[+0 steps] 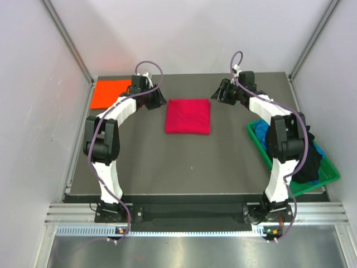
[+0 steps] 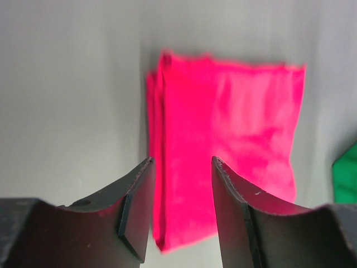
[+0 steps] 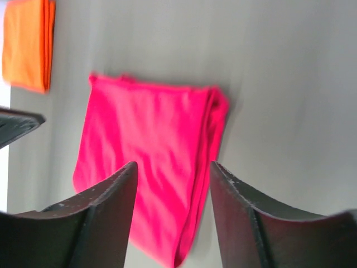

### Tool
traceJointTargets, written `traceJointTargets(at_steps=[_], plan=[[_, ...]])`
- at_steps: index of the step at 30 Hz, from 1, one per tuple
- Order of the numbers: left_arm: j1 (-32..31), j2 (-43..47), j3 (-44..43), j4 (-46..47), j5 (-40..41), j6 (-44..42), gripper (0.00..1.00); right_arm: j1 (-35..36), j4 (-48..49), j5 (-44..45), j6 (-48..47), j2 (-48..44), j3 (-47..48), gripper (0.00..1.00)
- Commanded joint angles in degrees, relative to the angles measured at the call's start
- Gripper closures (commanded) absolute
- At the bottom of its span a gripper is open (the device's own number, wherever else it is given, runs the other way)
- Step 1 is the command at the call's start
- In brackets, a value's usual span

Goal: Fold and stack the t-shirts
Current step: Fold the tshirt

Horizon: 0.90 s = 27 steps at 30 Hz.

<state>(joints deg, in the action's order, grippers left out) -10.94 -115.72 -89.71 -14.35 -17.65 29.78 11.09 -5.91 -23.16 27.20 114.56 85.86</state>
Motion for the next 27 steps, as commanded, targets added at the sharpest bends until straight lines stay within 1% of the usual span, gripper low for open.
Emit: traceJointTargets(at_steps=[1, 3, 6, 11, 13, 18, 22, 25, 26, 27], plan=[[-1.9, 4.3, 4.9, 1.4, 0.1, -3.1, 0.5, 0.2, -5.4, -4.5, -5.5, -4.3, -3.1, 0.44], [-2.1, 4.2, 6.5, 1.3, -1.2, -3.1, 0.51, 0.9, -6.0, -5.1, -6.7, -5.0, -4.8, 0.41], [-2.5, 3.6, 8.4, 1.1, -2.2, -3.1, 0.51, 2.0, -7.1, -5.4, -7.3, -4.6, -6.3, 0.41], [-3.5, 3.4, 11.0, -1.0, -0.9, -5.3, 0.51, 4.1, -3.8, -5.3, -7.1, -5.4, -12.1, 0.41], [-3.5, 3.0, 11.0, -1.9, -1.1, -5.6, 0.51, 4.7, -2.5, -5.8, -7.3, -5.1, -13.1, 0.41], [-3.6, 1.4, 12.0, 0.0, -3.9, -4.4, 0.53, 6.9, -3.0, -4.1, -7.8, -3.0, -13.6, 0.42], [-3.7, 0.6, 12.0, 0.1, -4.5, -3.7, 0.62, 7.6, -0.9, -5.1, -7.1, -3.0, -15.5, 0.44], [-3.8, 0.1, 12.5, 0.2, -4.8, -3.5, 0.77, 7.9, -1.3, -4.8, -7.4, -3.1, -16.1, 0.5], [-3.8, -0.1, 12.7, 0.2, -4.9, -3.5, 0.86, 7.9, -1.3, -4.6, -7.5, -3.3, -16.4, 0.55], [-3.8, -0.3, 12.7, -0.7, -4.3, -3.5, 0.89, 7.9, -1.0, -3.4, -7.4, -3.6, -16.9, 0.6]])
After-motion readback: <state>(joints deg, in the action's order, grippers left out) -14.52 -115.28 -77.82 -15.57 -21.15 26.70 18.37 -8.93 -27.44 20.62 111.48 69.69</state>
